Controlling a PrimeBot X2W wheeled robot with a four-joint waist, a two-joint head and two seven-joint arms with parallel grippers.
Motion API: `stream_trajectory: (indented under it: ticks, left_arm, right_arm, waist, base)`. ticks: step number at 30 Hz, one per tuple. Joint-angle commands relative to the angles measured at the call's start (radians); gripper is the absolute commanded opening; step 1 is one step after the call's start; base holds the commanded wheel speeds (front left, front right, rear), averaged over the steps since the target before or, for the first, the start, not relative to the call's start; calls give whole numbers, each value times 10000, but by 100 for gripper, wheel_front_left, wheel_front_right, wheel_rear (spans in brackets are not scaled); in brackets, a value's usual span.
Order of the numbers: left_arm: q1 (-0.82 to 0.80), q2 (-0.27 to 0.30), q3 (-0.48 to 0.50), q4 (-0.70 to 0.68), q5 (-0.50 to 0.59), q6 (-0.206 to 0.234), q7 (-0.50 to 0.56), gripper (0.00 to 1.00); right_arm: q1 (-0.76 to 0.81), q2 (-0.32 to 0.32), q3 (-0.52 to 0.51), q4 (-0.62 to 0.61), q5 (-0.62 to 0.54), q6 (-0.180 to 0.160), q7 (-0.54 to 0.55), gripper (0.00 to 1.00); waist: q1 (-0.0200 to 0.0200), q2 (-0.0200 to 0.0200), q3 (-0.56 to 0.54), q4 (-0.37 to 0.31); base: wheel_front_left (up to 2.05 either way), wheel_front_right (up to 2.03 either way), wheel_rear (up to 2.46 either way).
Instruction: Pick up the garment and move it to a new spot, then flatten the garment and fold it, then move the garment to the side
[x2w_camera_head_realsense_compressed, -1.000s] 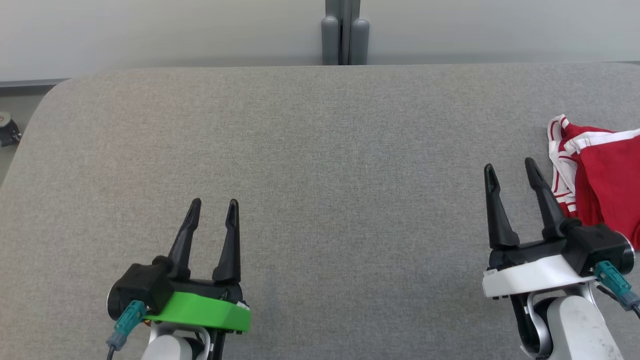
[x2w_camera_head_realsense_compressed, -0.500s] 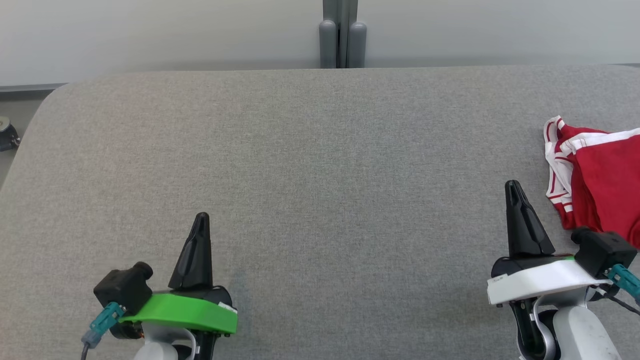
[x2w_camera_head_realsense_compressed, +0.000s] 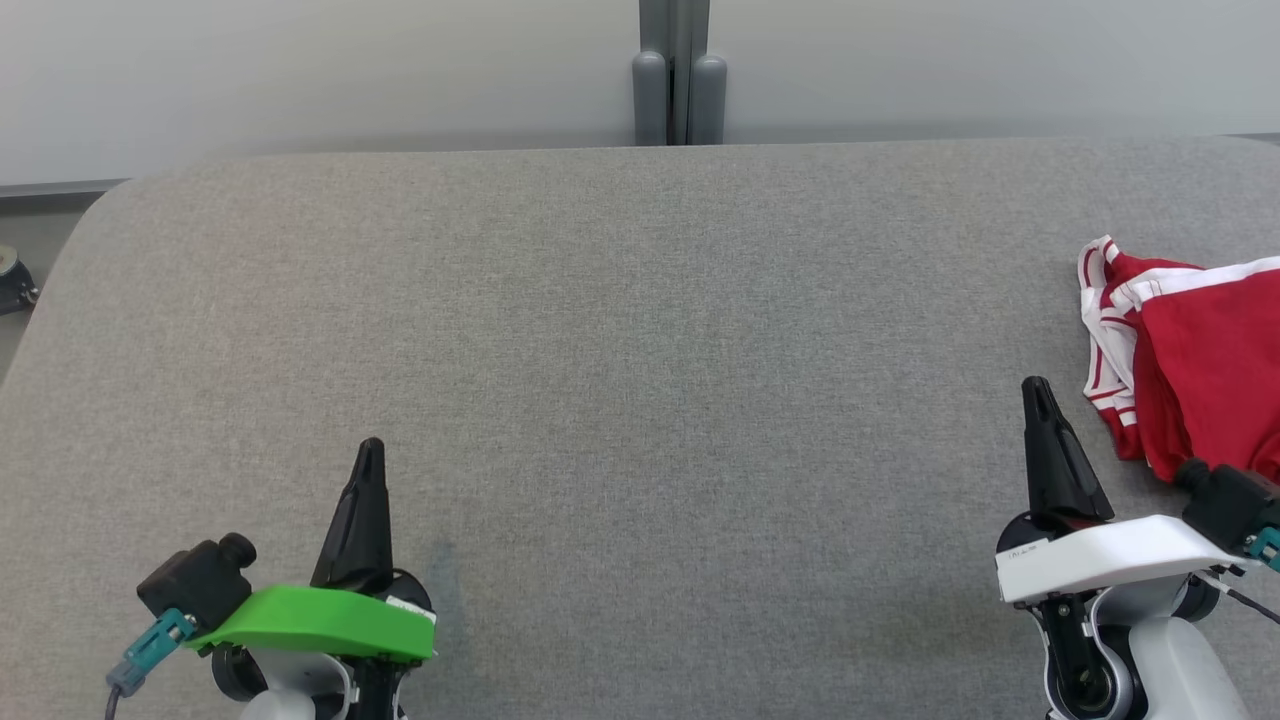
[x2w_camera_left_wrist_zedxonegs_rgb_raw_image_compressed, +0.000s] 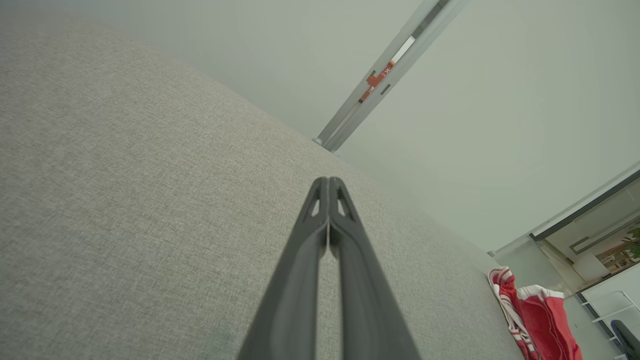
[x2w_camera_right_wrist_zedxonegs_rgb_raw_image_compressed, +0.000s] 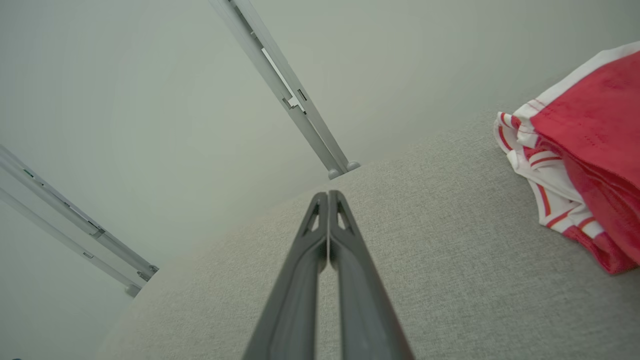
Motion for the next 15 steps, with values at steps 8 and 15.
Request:
stream_trajectory:
  ticks: [8,15]
  left_arm:
    - [-232,116,305,-12,-1325,-85,295,0]
    - [-247,144,483,59,-2156,-115,509,0]
  right_arm:
    - [-225,-96,-87,80,1527,-4,314,0]
    - [-239,-119,-136,215,2511,-5,532,0]
  waist:
    - [0,0,-77,-41]
    - [0,0,-138,-72]
  base:
    - [0,0,0]
    - [0,0,0]
